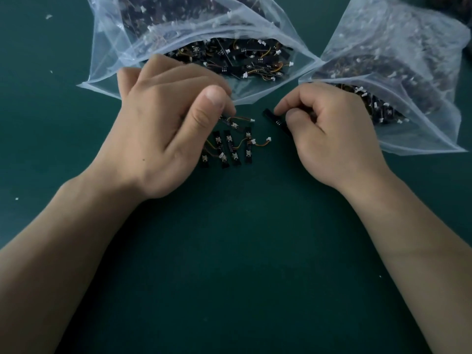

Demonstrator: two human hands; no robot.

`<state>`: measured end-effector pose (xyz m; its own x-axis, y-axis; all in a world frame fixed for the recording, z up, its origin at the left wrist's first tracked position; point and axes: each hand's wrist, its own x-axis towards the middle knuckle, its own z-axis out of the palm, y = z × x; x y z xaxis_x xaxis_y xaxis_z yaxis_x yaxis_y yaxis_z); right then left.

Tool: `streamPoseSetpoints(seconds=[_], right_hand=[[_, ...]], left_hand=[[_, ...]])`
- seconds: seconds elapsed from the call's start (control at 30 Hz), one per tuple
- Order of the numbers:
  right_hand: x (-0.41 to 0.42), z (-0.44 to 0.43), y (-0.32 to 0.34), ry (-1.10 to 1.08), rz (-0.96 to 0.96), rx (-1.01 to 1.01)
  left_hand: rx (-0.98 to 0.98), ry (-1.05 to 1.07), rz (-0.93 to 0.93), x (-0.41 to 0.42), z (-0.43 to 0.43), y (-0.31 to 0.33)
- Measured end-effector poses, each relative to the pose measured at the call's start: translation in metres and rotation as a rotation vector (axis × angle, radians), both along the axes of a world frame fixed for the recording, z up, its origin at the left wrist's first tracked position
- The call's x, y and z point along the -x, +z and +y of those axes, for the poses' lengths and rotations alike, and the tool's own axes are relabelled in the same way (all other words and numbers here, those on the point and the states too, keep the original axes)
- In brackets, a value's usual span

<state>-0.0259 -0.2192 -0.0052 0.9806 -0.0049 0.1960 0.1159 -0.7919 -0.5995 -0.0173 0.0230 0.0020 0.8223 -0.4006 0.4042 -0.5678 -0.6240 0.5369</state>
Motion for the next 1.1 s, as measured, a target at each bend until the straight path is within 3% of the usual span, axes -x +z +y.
streamPoseSetpoints(seconds=[0.17,0.43,0.6,0.73,0.87,1.1], right_hand=[[0.000,0.001,0.000,-0.006,0.007,0.010],[0.000,0.001,0.002,-0.005,0.008,0.017],[0.002,0.002,0.003,0.041,-0.125,0.025],[0.009,0.016,0.005,0.254,-0.293,0.094],[0.011,0.023,0.002,0.308,-0.167,0.177],[0.009,0.022,0.003,0.288,-0.081,0.131]], left_hand=[[-0.059,-0.107,0.086,-0.009,0.000,-0.006],[-0.032,-0.097,0.106,-0.010,-0.003,-0.015],[0.216,-0.077,0.087,-0.004,0.001,-0.008],[0.382,-0.070,0.013,-0.009,0.003,-0.006],[0.373,-0.062,-0.009,-0.009,0.004,-0.008],[0.334,-0.076,0.005,-0.006,0.001,-0.006]])
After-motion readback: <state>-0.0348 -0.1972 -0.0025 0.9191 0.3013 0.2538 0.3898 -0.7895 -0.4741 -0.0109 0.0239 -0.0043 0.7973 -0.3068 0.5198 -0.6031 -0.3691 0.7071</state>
